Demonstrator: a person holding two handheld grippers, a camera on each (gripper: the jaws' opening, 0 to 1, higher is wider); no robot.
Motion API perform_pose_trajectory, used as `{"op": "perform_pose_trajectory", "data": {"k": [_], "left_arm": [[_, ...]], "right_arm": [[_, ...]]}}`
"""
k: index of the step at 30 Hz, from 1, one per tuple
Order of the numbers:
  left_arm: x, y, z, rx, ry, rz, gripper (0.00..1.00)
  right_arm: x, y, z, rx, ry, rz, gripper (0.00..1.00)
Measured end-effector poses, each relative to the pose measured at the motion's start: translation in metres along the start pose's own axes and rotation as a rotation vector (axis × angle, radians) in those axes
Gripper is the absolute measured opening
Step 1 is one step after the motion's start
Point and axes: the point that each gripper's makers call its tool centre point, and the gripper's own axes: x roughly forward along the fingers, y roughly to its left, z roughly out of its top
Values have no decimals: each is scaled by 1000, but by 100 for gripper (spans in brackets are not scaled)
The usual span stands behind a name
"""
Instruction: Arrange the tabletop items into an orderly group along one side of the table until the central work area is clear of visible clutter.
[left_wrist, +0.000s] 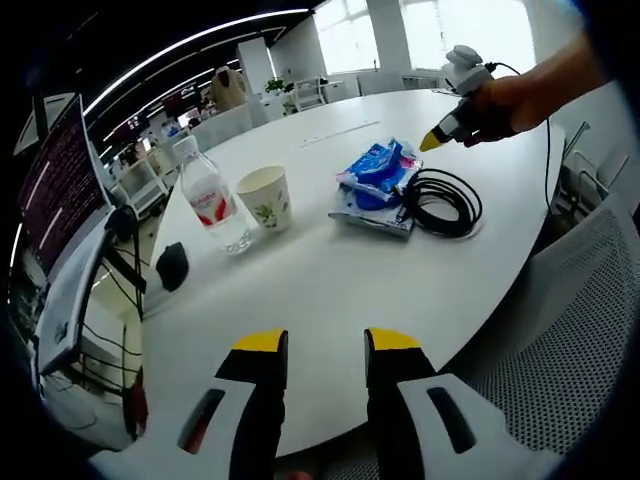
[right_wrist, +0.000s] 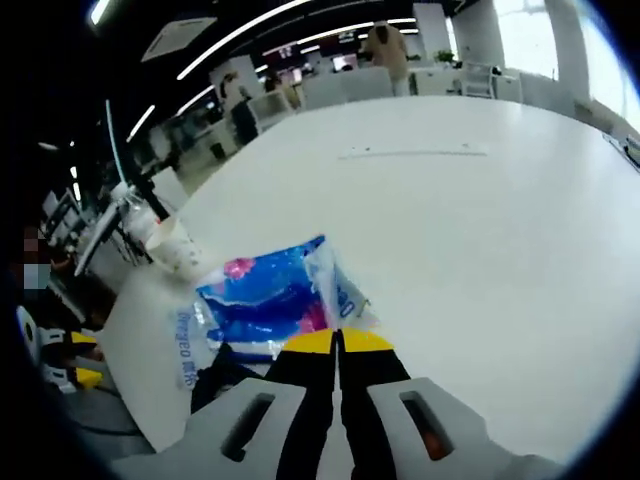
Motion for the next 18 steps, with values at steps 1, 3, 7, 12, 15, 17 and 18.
{"op": "perform_pose_trajectory", "data": {"k": [1,3,7,12,15,17,18], "left_arm": [[0,0,0,0,0,-1,29],[0,-1,0,1,-1,-3,29],[0,-1,1,4,-2,-6,29],[0,-2,1,4,-2,-8,29],[0,-1,0,3,0,-7,29],[0,-1,0,3,-1,-7,29],[0,-1,0,3,0,-7,29]], "right_arm": [[0,0,-1,1,0,3,0],[-1,-2,-2,-10,3,1,0],[-1,-3,0,-3,-3,4,3],[5,1,1,-18,10,13,12],[13,7,3,-36,26,30,16],[18,10,3,-50,38,40,18],[21,11,3,-62,49,40,19]]}}
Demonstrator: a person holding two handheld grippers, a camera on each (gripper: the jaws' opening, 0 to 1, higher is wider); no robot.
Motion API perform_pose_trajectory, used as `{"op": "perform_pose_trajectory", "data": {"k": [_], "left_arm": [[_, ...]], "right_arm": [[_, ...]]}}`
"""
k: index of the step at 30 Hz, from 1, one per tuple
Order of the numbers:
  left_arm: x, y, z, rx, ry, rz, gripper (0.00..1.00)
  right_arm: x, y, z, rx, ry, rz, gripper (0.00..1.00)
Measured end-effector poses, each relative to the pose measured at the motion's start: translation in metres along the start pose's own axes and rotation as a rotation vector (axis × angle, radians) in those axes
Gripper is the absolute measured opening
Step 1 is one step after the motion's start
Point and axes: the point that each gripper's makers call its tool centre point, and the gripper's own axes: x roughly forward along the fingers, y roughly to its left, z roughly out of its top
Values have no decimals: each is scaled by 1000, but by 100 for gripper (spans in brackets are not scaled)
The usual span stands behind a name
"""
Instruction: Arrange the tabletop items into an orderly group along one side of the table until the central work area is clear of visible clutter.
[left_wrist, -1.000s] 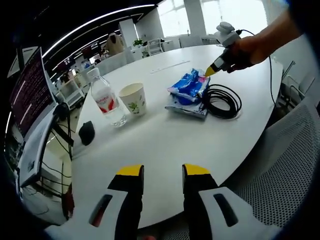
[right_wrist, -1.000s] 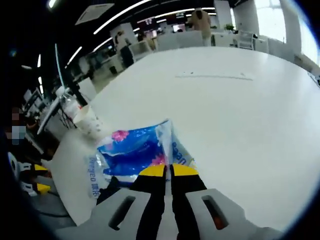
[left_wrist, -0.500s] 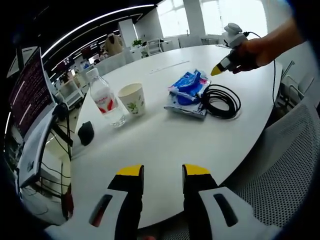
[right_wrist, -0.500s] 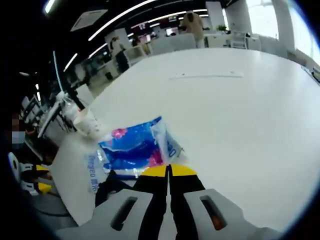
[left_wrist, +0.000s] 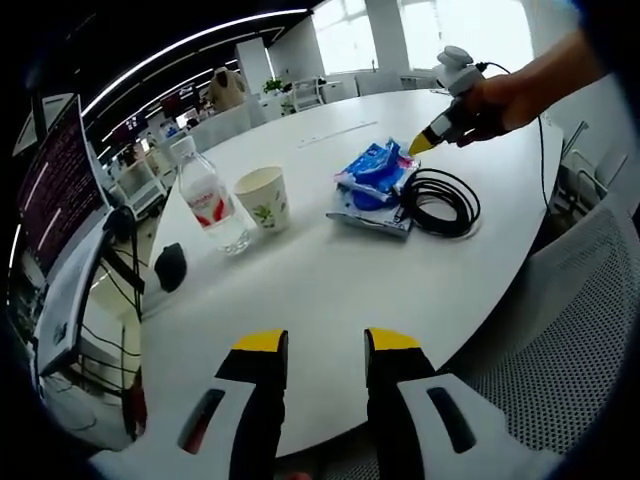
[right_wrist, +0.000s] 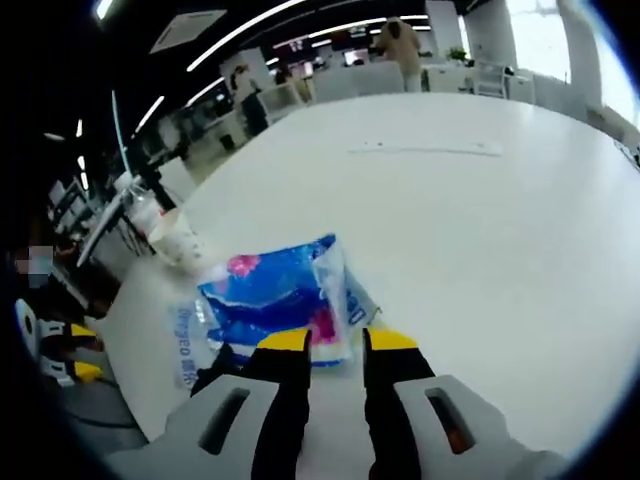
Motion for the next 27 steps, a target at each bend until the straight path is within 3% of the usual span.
{"op": "perform_pose_trajectory", "data": {"k": [4,8,27], "left_arm": [[0,1,-1,-3,2,4,29],[0,3,-1,-11,3,10,29],[1,1,-2,-5,5,3,29]], "right_arm": [[7,2,-1,-44,30,-15,14],[8,0,2,-12,13,-22,1],[-7,-9,1,-1,-4,-51,0]]}}
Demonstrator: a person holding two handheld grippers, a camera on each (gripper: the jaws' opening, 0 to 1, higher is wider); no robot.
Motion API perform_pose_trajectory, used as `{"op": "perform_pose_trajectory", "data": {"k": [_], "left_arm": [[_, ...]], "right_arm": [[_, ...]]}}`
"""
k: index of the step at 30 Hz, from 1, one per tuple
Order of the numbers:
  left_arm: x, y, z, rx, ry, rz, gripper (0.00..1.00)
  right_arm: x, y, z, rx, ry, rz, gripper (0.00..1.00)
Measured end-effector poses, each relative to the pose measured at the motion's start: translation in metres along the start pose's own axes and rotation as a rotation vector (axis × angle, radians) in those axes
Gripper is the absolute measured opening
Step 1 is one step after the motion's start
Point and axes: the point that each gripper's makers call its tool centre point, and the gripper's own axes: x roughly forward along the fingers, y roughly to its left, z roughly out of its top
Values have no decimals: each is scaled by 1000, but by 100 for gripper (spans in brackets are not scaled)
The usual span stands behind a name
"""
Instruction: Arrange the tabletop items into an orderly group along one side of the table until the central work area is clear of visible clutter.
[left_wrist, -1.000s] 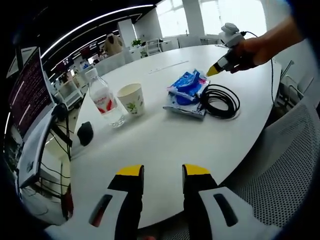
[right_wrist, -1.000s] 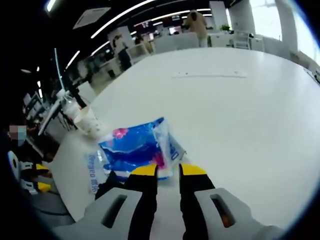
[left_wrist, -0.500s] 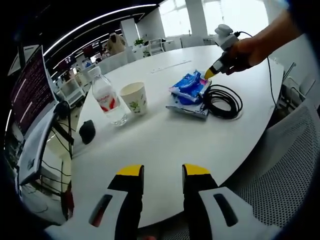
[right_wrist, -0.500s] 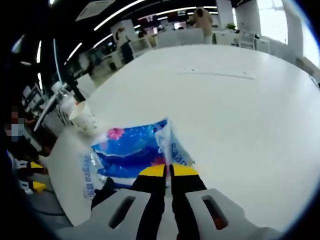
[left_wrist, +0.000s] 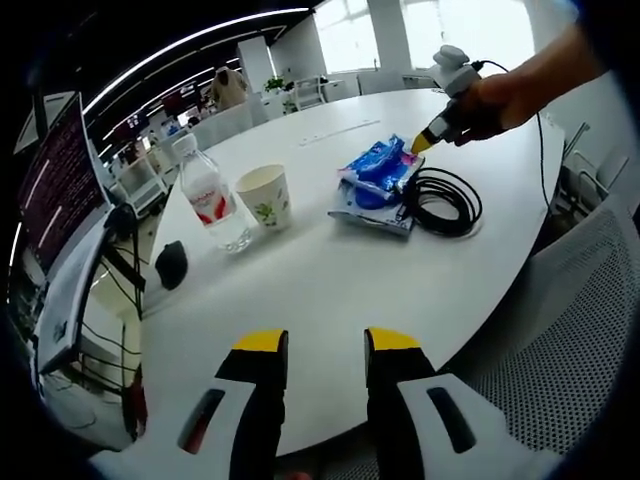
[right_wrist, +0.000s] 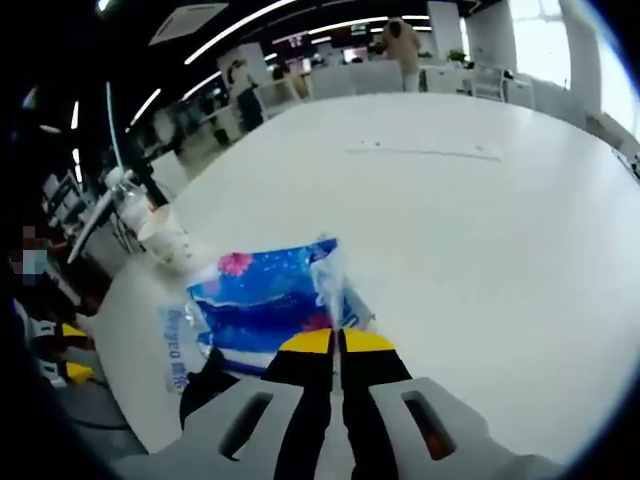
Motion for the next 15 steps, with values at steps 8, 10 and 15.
{"op": "perform_pose_trajectory", "data": {"k": [8,10,15], "left_arm": [[0,-1,0,2,0,-3,29],[0,0,0,2,0,-2,29],[0,0,0,1,0,-1,29]], "right_arm": [[-10,-17,8,15,-32,-36,0],[-12,-21,9,20,-36,-44,0],[-17,-27,13,30,-51,-57,0]]}}
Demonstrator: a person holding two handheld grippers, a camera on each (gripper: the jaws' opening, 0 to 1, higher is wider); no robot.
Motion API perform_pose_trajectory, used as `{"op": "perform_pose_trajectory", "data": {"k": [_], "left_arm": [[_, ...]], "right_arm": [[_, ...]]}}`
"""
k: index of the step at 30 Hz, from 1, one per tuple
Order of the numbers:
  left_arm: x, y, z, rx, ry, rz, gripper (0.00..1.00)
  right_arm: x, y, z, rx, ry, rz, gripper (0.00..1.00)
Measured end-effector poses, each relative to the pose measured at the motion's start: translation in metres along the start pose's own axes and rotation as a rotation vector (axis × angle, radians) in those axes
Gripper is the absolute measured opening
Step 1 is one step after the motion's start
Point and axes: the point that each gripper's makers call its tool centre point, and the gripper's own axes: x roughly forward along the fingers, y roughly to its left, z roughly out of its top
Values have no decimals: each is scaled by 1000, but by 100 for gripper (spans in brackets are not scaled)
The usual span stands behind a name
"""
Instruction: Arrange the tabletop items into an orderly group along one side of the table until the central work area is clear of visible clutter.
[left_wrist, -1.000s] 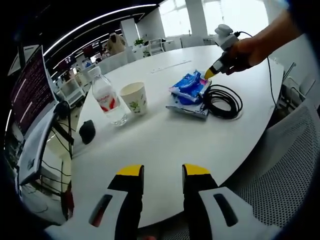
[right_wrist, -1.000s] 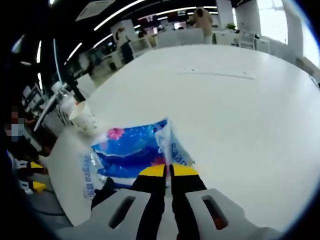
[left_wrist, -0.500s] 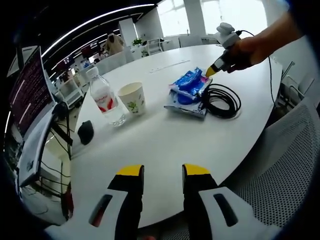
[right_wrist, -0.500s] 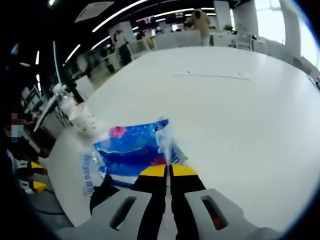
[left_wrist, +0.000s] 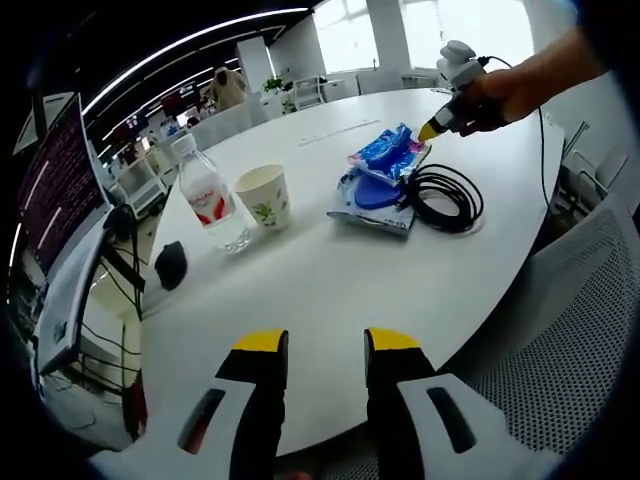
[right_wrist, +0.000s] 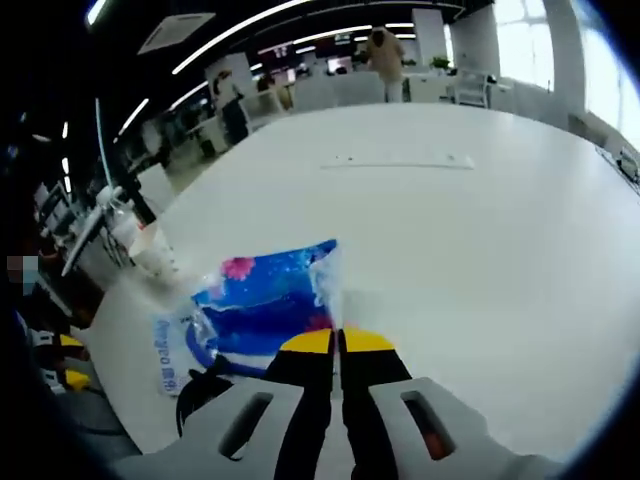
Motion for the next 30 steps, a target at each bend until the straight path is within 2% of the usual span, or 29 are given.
{"op": "perform_pose_trajectory", "data": {"k": [17,24,30], "left_arm": [[0,-2,0,5,2,-10,29],[1,-4,0,10,3,-16,29],[1,-5,-1,14,7,-22,29]], "right_arm": [[-19,-27,5,61,-54,-58,0],[-31,-40,-4,66,-57,-75,0],[-41,-54,-11,113,-71,-104,0]]}}
